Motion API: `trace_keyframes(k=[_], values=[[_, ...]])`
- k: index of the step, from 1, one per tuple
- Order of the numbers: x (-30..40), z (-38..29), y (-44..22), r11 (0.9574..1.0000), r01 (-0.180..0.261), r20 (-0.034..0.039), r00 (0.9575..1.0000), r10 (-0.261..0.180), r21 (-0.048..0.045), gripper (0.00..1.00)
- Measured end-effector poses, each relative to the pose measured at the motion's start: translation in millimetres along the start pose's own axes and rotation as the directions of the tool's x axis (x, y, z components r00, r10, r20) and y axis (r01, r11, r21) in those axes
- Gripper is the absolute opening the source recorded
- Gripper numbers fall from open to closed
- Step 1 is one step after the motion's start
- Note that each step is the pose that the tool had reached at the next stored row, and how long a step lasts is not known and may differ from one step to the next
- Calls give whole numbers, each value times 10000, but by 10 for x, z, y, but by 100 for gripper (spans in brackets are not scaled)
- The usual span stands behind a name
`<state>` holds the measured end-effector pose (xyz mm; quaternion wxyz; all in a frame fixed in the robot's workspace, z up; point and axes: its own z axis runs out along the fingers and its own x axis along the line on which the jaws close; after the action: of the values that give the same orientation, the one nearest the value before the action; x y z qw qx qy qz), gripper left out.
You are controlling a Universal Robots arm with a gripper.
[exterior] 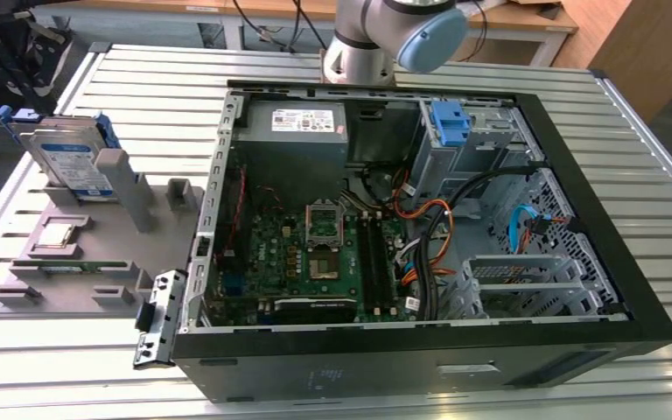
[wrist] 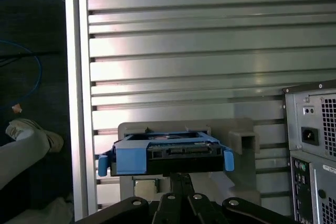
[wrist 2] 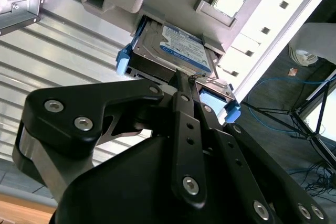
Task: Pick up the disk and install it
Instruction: 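Reach for the disk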
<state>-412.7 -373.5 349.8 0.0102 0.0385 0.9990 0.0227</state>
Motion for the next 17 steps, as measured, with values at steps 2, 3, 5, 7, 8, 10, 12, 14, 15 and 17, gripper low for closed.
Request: trace_keyframes(k=[2, 3, 5, 7, 8, 10, 12, 14, 15, 17], values=[[13, 21, 4, 10000, 0, 0, 10000, 0, -6, 11], [17, 28, 6, 10000, 0, -2, 10000, 0, -7, 11], [17, 34, 9, 10000, 1, -3, 10000, -1, -8, 11], [18, 35, 10, 10000, 1, -4, 10000, -1, -8, 11], [18, 35, 10, 10000, 0, -4, 10000, 0, -9, 11], [23, 39, 10, 10000, 0, -3, 10000, 0, -35, 11], [32, 39, 13, 10000, -2, -6, 10000, 2, -54, 11], [40, 40, 15, 10000, -1, -5, 10000, 1, -60, 11], [41, 39, 15, 10000, -2, -6, 10000, 2, -60, 11], [41, 39, 15, 10000, -1, -6, 10000, 1, -60, 11]])
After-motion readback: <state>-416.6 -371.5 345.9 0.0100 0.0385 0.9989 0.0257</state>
